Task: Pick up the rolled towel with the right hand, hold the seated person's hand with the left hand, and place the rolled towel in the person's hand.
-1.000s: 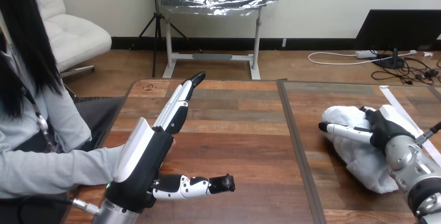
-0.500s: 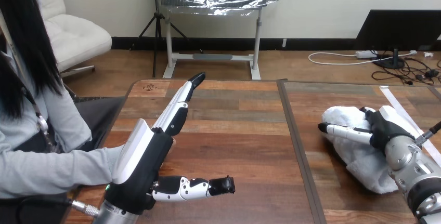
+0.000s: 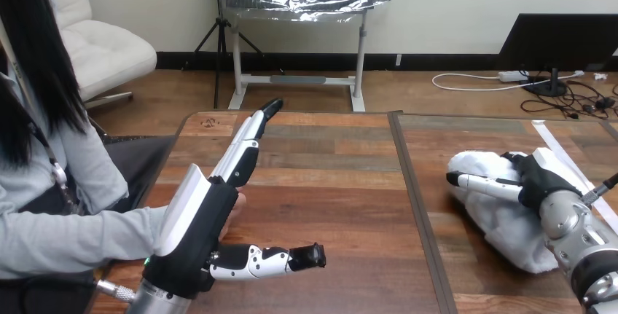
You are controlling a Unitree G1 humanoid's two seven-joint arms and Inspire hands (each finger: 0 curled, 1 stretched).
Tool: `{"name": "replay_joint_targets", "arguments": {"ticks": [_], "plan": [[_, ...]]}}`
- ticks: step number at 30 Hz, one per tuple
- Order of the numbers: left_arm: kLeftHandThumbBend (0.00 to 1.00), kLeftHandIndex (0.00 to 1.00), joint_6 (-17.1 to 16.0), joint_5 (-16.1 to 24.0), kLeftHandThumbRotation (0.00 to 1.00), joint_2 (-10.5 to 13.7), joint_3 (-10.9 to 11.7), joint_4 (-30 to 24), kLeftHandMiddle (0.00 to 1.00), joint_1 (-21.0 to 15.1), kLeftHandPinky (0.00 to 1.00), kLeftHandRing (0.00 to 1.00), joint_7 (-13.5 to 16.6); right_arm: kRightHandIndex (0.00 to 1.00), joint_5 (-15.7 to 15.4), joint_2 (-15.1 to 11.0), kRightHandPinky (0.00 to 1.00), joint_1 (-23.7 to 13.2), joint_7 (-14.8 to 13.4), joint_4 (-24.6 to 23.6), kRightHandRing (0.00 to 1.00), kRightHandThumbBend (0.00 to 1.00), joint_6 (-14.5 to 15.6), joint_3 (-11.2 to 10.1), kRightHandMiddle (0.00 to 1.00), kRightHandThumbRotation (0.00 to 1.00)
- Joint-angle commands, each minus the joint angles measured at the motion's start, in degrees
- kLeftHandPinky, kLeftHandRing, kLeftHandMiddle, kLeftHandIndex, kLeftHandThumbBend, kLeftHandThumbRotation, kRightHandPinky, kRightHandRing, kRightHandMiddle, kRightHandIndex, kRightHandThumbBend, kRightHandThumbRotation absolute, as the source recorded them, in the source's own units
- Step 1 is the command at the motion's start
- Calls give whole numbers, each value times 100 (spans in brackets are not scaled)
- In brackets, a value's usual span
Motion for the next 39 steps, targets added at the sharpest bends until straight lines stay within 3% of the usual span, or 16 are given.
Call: {"name": "replay_joint_targets", "arguments": {"ticks": [1,9,12,18,24,34,39], "plan": [[100,100,-59,-128,59,73,138,-289,100,-96,95,99,-17,83,112,383,46,347,53,99,60,95,76,-42,70,47],[100,100,-56,-88,60,94,171,-307,100,-95,95,99,6,71,223,388,40,330,74,85,54,90,113,-118,66,15],[100,100,-46,-118,60,105,166,-318,100,-94,94,98,-19,64,290,384,48,324,92,75,63,90,103,-168,69,6],[100,100,-27,-121,60,117,187,-346,100,-86,94,98,-45,55,451,386,34,284,175,53,47,88,94,-312,56,2],[100,100,-13,-96,61,118,221,-365,100,-79,93,97,-65,50,602,373,45,260,228,8,60,86,-34,-412,66,0],[100,100,-50,-97,61,104,255,-336,100,-101,93,97,-108,49,931,401,34,247,76,-85,46,83,-383,-689,56,0],[100,100,-39,-45,61,104,284,-343,100,-101,92,97,-88,49,1086,429,34,269,-42,-148,43,83,-672,-823,52,0]]}}
